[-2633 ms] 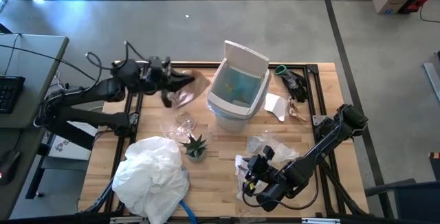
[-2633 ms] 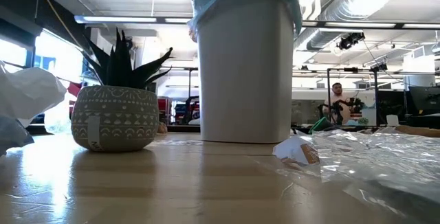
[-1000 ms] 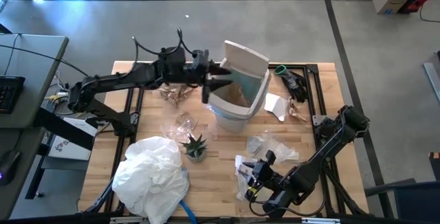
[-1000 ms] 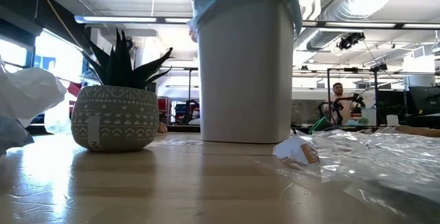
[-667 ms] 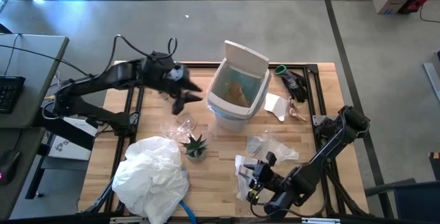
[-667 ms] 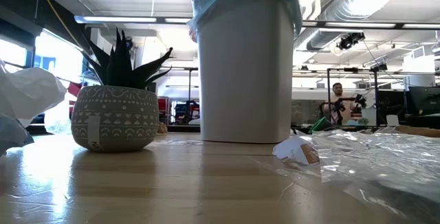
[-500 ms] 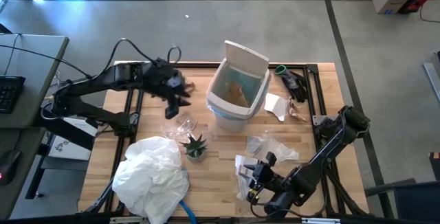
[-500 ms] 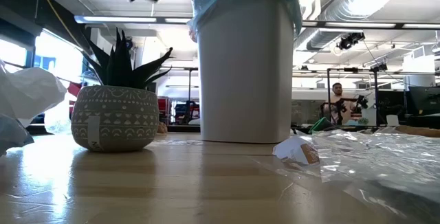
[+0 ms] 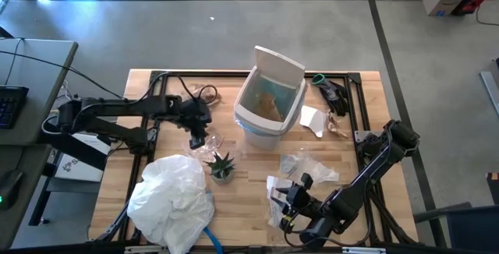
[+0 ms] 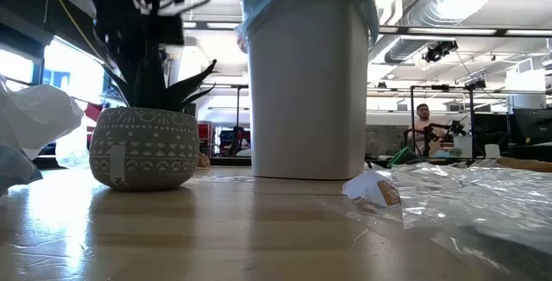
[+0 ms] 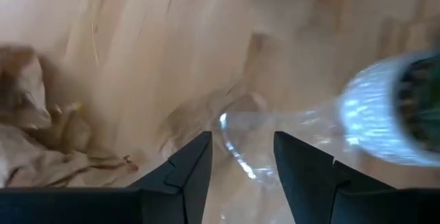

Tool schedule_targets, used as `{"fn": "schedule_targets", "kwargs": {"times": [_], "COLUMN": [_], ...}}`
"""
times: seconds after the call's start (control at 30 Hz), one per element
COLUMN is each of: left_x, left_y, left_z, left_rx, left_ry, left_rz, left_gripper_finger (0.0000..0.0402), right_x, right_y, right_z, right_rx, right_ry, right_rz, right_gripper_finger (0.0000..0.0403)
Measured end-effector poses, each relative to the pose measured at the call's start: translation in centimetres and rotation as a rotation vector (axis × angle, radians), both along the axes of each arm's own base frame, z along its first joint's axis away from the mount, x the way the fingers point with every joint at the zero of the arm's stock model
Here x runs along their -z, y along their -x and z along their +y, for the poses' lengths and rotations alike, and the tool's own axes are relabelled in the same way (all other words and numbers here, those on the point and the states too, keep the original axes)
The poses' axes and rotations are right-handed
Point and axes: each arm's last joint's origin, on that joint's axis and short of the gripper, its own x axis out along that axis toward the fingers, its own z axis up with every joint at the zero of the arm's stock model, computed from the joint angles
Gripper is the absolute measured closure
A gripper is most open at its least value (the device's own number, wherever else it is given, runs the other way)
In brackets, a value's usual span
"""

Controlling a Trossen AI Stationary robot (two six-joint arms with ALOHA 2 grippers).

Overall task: Place trash/remove bag and relplace
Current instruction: Put the brown napkin into the trash bin

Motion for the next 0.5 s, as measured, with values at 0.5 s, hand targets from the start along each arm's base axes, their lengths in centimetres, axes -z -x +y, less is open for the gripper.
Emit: {"fn": "schedule_targets", "kwargs": {"times": [0.5], "left_x": [5.7], "left_y": [1.3], "left_z": [2.5], "left_rx": [-0.103], "left_ry": [0.021], "left_rz": [0.034], "left_gripper_finger": [0.0262], "right_x": [-0.1], "right_y": [-0.3], "right_z": [-0.2], "right_rx": [0.01], "right_ry": [-0.015], "right_rz": [-0.015], "right_gripper_finger": [0.0275]}}
